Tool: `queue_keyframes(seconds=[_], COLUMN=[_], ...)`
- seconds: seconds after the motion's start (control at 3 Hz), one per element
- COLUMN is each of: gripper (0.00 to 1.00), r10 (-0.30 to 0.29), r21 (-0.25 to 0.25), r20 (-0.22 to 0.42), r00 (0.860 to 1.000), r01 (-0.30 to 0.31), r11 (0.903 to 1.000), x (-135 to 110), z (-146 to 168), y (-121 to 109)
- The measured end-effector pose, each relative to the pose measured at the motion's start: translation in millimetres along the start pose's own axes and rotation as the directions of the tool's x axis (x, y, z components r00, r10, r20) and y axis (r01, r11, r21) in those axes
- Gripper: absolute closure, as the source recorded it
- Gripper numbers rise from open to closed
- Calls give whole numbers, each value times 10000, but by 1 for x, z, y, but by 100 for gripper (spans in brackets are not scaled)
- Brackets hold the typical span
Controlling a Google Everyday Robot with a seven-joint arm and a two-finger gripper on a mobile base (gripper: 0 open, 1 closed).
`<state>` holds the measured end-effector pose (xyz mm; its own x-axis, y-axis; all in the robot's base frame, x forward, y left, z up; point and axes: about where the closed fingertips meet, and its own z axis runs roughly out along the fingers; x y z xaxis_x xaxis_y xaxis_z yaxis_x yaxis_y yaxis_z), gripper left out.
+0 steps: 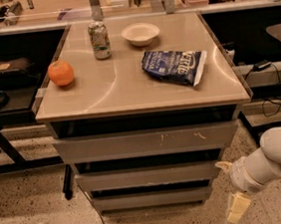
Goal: Open bottom drawer
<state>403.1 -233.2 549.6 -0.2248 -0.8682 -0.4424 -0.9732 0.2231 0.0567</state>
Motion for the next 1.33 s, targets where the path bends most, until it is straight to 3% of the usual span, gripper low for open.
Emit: queue_keyframes(seconds=[0.67, 1.0, 1.33], gripper=[0, 0, 0], r10=[-3, -552, -632], r21=[-326, -2, 116], r20=[497, 840, 1109], r00=[9988, 9949, 9918], r01=[19, 554, 623], r11=[9995, 9985, 9980], x=[49, 67, 89], z=[98, 150, 200], y=[-10, -11, -25])
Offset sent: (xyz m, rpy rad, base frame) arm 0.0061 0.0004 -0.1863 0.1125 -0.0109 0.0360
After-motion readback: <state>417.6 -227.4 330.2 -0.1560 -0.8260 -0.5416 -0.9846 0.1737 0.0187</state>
